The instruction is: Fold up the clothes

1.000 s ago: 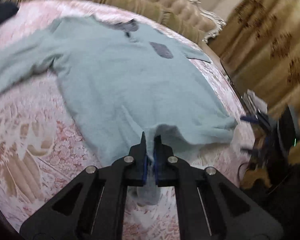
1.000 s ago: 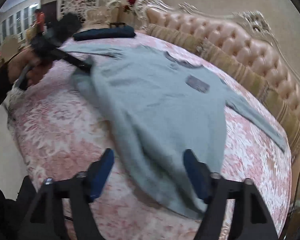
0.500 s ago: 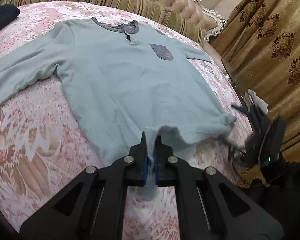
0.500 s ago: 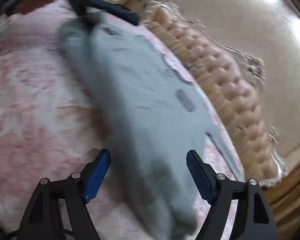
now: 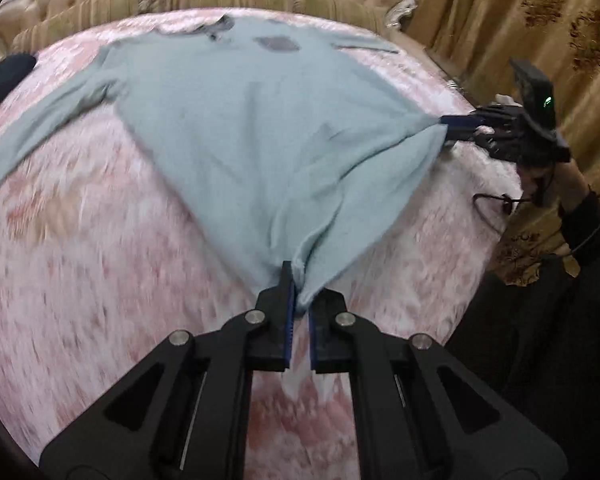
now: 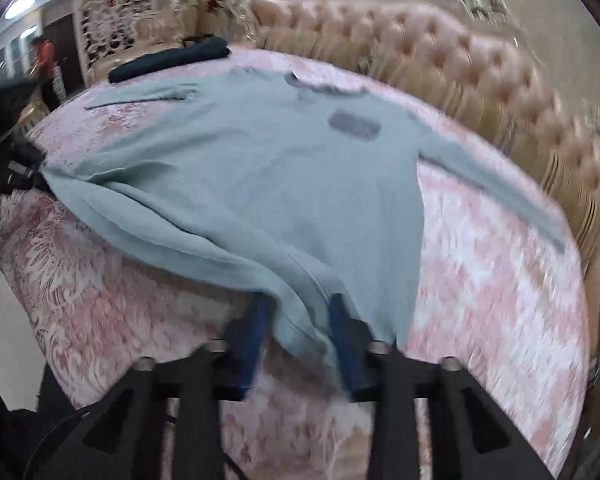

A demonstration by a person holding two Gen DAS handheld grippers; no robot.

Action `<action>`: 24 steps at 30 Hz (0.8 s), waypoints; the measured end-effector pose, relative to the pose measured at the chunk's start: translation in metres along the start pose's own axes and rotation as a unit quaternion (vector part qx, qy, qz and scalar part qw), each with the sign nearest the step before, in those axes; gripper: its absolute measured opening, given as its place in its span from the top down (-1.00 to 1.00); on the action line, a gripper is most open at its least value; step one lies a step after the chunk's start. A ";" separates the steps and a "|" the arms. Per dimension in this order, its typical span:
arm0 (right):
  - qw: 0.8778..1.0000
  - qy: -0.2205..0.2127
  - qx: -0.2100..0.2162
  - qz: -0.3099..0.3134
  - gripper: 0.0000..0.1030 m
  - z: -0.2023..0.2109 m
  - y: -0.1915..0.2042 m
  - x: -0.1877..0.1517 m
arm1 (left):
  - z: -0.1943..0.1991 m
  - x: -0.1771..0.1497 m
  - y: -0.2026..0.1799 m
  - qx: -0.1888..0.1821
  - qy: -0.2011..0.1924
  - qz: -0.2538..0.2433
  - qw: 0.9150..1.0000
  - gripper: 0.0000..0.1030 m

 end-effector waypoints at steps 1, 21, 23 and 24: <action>1.000 -0.003 -0.001 -0.012 0.47 0.004 -0.006 -0.003 | 0.001 -0.004 0.000 0.001 -0.001 0.002 1.000 0.85; 0.997 0.032 -0.030 -0.062 0.41 -0.012 -0.061 -0.024 | 0.004 0.010 -0.009 0.091 -0.066 0.009 0.994 0.03; 0.998 0.032 -0.030 -0.053 0.60 -0.016 -0.058 -0.023 | -0.010 0.014 -0.011 0.102 -0.050 -0.004 0.994 0.43; 0.998 0.031 -0.029 -0.048 0.75 -0.018 -0.057 -0.022 | -0.015 0.015 -0.012 0.104 -0.042 -0.009 0.994 0.55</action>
Point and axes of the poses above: each gripper's, at about its wrist camera, not at the fingertips, and z roughly against the way its jaws point, y to its left, x to its top, the point moved 8 cm from there along -z, roughly the way its jaws point, and after that the axes turned 2 degrees about y, right-handed, at the moved point
